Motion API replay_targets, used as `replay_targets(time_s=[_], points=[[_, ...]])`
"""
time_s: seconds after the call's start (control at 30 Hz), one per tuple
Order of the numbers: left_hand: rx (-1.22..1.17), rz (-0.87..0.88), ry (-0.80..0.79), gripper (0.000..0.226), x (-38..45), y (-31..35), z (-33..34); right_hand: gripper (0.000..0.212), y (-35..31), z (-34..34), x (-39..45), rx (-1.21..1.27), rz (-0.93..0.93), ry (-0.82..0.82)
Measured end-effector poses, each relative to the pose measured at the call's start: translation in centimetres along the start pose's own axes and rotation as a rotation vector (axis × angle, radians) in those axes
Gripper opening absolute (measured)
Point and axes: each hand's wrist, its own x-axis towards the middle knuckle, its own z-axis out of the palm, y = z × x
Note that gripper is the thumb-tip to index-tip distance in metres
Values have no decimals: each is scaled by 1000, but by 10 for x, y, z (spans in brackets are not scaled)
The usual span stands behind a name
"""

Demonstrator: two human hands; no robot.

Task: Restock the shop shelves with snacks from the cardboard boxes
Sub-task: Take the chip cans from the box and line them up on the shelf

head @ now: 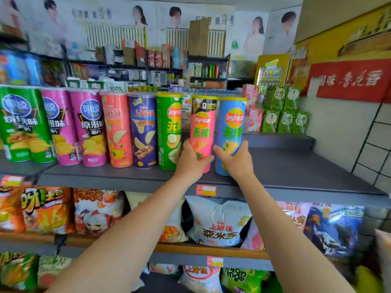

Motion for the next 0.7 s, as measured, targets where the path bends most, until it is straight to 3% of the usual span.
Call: replay_targets(time_s=[0.13, 0.33, 0.43, 0.5, 0.7], points=[[210, -8, 60, 92, -3, -1, 5, 58, 1, 11, 12, -120, 67, -113], [497, 241, 281, 58, -21, 7, 8, 64, 6, 25, 22, -181, 83, -139], [605, 375, 259, 37, -21, 1, 8, 65, 8, 27, 25, -174, 85, -139], [595, 372, 182, 33, -22, 1, 8, 68, 12, 27, 27, -203, 74, -128], [591, 212, 30, 50, -16, -1, 9, 74, 15, 26, 26, -333, 66, -92]])
